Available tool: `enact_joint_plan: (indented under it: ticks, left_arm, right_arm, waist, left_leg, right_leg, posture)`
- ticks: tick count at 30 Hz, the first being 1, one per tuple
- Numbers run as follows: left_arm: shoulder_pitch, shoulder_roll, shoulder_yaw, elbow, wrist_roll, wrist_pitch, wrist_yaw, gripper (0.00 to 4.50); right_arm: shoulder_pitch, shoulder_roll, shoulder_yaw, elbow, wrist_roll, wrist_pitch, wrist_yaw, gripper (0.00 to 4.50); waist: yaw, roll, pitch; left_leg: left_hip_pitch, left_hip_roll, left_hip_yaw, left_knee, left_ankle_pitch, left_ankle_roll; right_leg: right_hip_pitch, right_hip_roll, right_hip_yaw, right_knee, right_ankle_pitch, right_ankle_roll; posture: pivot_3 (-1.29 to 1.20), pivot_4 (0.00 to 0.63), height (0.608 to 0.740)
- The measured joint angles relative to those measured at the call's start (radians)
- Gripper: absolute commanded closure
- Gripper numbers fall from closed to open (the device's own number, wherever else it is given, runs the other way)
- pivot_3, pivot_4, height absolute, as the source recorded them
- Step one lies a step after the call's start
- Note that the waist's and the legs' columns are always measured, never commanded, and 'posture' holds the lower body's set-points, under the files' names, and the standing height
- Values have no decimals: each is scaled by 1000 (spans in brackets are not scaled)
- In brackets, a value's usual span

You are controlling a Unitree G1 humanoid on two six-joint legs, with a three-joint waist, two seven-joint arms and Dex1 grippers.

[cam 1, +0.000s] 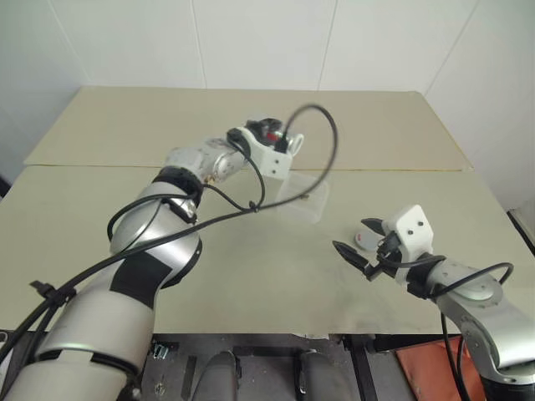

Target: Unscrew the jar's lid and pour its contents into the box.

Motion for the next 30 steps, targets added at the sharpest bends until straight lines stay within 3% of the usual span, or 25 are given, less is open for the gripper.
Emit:
enact_joint_plan:
  ticks: [6,10,14,17,22,30]
  left_arm:
    - [155,-42,497,-52,-524,155,-385,2552]
    - [317,-112,660,-270,-764,281,-502,2552]
    - [599,-182,657,-631,-847,430,-497,2552]
    - [763,-215,608,-810,-816,482,-423,2552]
    - [889,-262,575,-959,-784,472,-292,2552]
    - [949,-254,542,-989,-740,420,-197,2552]
  right_arm:
    - [-17,3,13,22,-3,-4,7,9]
    - [-44,11,43,51,-6,-11,16,9]
    - [-84,14,79,86,-19,-24,33,9]
    - [-110,15,101,110,-24,-33,48,9]
    - [-130,15,121,132,-31,-42,71,9]
    - [-132,9,125,138,-46,-43,81,9]
  waist:
    - [0,0,0]
    - [-2,1,0]
    - [-13,1,-1]
    - [-18,1,-1]
    - [-18,1,-1]
    - [-19,1,-1]
  left_leg:
    - [0,0,-1,7,0,0]
    - [0,0,-2,11,0,0]
    - [4,1,-2,12,0,0]
    - [7,1,-3,12,0,0]
    - [17,1,-3,12,1,1]
    - [17,1,-3,12,2,2]
  right_leg:
    - [2,0,-1,4,0,0]
    - [4,0,0,6,1,0]
    - [7,0,1,7,2,0]
    - [9,1,1,7,3,-1]
    - [19,1,0,4,3,0]
    - [19,2,1,4,4,1]
  posture:
    - [0,150,740]
    - [0,150,740]
    - [0,150,740]
    - [0,150,740]
    - [0,150,740]
    - [0,150,740]
